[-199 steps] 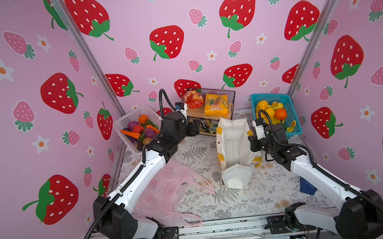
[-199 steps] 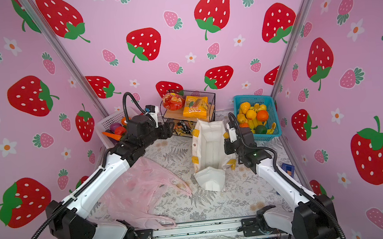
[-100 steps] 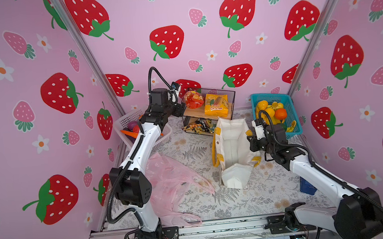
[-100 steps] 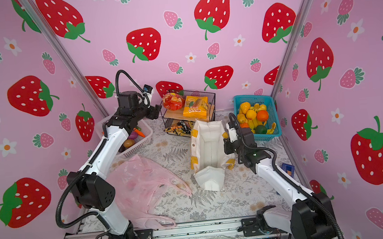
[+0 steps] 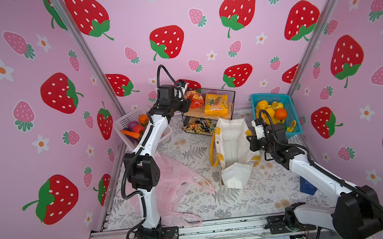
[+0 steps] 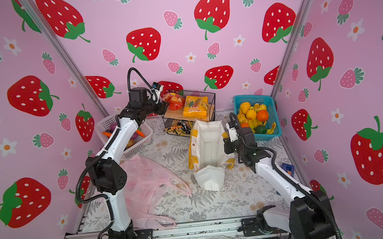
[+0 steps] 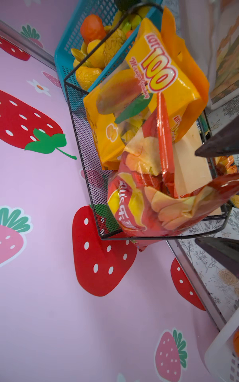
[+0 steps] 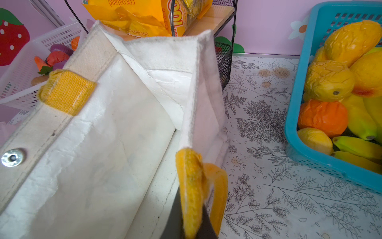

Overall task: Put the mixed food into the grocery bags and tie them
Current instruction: 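Grasp the red Lay's chips bag from the wire shelf with the left gripper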

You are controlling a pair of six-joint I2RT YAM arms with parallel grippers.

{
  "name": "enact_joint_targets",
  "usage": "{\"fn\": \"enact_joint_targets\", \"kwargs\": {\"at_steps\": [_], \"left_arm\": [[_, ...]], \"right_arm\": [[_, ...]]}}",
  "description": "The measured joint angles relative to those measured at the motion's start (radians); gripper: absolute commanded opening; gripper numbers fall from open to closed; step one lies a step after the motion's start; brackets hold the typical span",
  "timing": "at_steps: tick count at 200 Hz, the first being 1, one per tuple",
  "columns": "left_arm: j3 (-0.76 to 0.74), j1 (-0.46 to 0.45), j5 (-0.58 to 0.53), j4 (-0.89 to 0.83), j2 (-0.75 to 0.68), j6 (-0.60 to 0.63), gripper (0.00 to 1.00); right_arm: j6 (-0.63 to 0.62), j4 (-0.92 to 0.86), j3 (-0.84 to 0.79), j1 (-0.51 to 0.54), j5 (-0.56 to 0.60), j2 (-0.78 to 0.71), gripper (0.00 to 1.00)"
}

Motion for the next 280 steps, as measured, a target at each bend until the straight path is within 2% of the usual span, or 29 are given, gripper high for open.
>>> {"fn": "enact_joint_targets", "kwargs": {"at_steps": [33,77,115,121,183,218,247,262,280], "left_arm": [[0.089,0.000,-0.004,-0.021,0.073,-0.024,0.49],[0.117,-0.006,-0.005,-0.039,0.091,-0.048,0.30],[0.110,-0.027,0.002,-0.038,0.072,-0.084,0.07],[0.096,-0.031,0.004,-0.034,0.055,-0.088,0.00],[-0.090,-0.090,0.016,0.038,-0.219,-0.137,0.00],[-0.333,-0.145,0.046,0.181,-0.486,-0.179,0.00],[-0.560,-0.232,0.136,0.330,-0.697,-0.206,0.00],[-0.622,-0.277,0.204,0.362,-0.744,-0.180,0.00],[-0.644,-0.330,0.267,0.338,-0.752,-0.071,0.00]], "right_arm": [[0.000,0.000,-0.002,0.000,-0.001,0.000,0.07],[0.000,0.004,-0.008,0.000,-0.001,-0.004,0.07],[0.001,0.005,-0.013,0.000,0.000,-0.018,0.07],[0.002,0.006,-0.015,0.000,0.000,-0.019,0.06],[0.028,0.011,-0.035,-0.002,0.011,-0.056,0.05],[0.035,0.011,-0.039,-0.002,0.016,-0.057,0.05],[0.036,0.014,-0.039,-0.002,0.015,-0.057,0.05],[0.035,0.014,-0.039,-0.002,0.013,-0.057,0.05],[0.035,0.015,-0.039,-0.003,0.003,-0.057,0.05]]}}
